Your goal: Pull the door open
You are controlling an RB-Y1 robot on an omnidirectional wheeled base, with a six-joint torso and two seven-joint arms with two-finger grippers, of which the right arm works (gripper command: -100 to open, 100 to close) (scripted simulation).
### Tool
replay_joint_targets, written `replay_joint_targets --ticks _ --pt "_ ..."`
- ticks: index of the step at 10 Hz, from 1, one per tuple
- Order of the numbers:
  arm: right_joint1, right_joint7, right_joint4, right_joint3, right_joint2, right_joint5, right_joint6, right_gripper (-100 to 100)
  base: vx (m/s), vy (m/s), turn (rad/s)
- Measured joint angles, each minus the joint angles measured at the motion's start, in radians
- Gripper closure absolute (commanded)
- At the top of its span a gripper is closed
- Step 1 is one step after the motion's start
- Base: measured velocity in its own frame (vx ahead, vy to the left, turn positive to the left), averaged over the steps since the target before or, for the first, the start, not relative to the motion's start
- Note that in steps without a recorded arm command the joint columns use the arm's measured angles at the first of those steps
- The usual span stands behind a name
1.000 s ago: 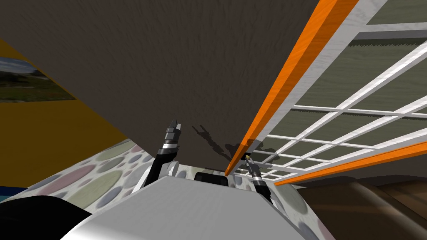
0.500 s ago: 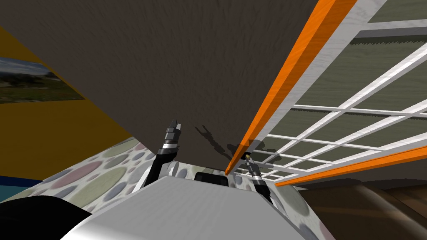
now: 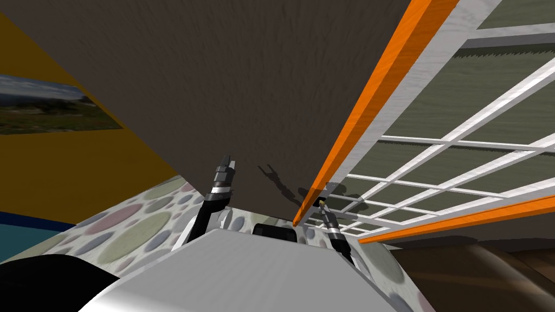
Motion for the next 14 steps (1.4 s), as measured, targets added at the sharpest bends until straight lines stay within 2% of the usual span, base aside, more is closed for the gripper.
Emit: replay_joint_targets --ticks 3,4,5,7,14 --pt "0.001 -0.076 -0.003 0.015 -0.002 -0.028 0.005 100 -0.041 -0.015 0.038" --pt "0.003 -0.099 -0.006 0.021 -0.002 -0.035 0.007 -100 -0.033 0.011 -0.033" --pt "0.014 -0.089 -0.014 0.018 -0.002 -0.031 0.004 -100 -0.026 0.039 -0.071" --pt "0.022 -0.035 0.006 0.009 -0.01 -0.018 -0.024 -100 -0.02 0.048 -0.051" --pt "0.117 0.155 -0.031 -0.025 -0.034 0.036 -0.086 -100 -0.032 0.043 -0.055"
